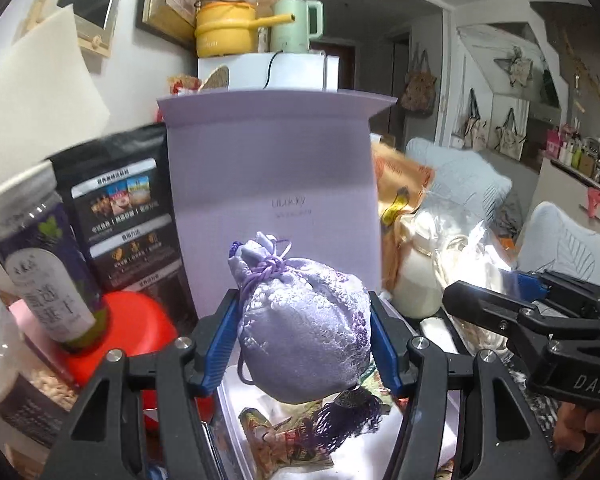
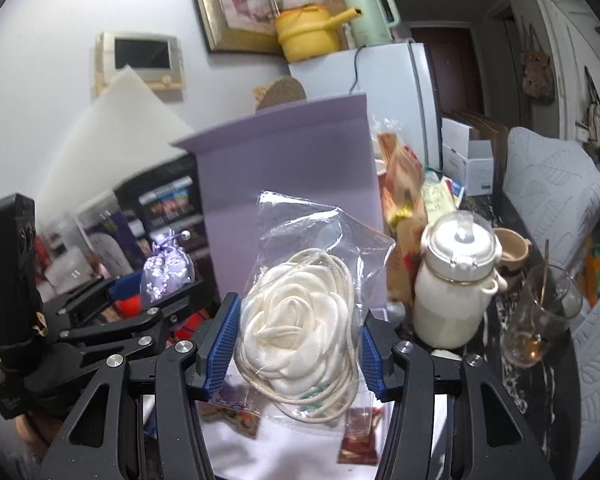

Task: Organize soft objects
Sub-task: 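Lower the sachet with the left gripper while the right lowers the flower bag into the box, then open both grippers and withdraw them from the lavender box, then move both grippers toward the red candy packet and red sauce packet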

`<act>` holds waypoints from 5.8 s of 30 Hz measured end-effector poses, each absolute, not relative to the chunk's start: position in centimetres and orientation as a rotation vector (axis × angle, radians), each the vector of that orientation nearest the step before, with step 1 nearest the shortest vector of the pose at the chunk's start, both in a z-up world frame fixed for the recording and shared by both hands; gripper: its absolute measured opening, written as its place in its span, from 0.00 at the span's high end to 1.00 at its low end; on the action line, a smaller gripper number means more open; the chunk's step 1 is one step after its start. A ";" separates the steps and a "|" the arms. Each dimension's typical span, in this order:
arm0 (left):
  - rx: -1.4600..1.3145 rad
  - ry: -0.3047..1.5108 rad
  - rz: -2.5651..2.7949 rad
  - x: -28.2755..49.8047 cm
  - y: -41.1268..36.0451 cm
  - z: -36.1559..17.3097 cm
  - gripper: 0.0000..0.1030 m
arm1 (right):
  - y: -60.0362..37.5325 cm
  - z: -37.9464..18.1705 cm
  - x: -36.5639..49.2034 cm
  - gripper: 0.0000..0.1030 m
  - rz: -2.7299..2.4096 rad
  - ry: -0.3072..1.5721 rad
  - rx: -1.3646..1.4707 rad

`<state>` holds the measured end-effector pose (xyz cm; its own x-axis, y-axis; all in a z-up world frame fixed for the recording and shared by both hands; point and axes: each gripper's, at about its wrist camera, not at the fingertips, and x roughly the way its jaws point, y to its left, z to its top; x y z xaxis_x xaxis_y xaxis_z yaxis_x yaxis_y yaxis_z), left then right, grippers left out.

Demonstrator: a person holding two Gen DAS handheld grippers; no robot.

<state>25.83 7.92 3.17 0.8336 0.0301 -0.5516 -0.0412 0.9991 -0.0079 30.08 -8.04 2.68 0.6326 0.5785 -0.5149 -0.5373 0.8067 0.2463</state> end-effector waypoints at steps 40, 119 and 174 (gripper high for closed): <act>0.031 0.947 0.141 32.7 7.1 -7.0 0.42 | -5.3 -8.3 36.1 0.44 0.531 0.932 -0.142; 0.034 0.472 0.031 8.2 2.1 13.4 0.03 | -12.7 12.4 10.2 0.14 0.446 0.447 -0.128; -0.105 0.903 -0.048 16.5 -2.2 -6.7 0.03 | -20.6 -6.7 18.2 0.13 0.358 0.825 -0.100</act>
<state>16.49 -2.16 -6.68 0.6188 -0.0860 -0.7808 -0.0021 0.9938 -0.1111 18.23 -20.64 -6.68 0.6222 0.2732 -0.7337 -0.3498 0.9354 0.0516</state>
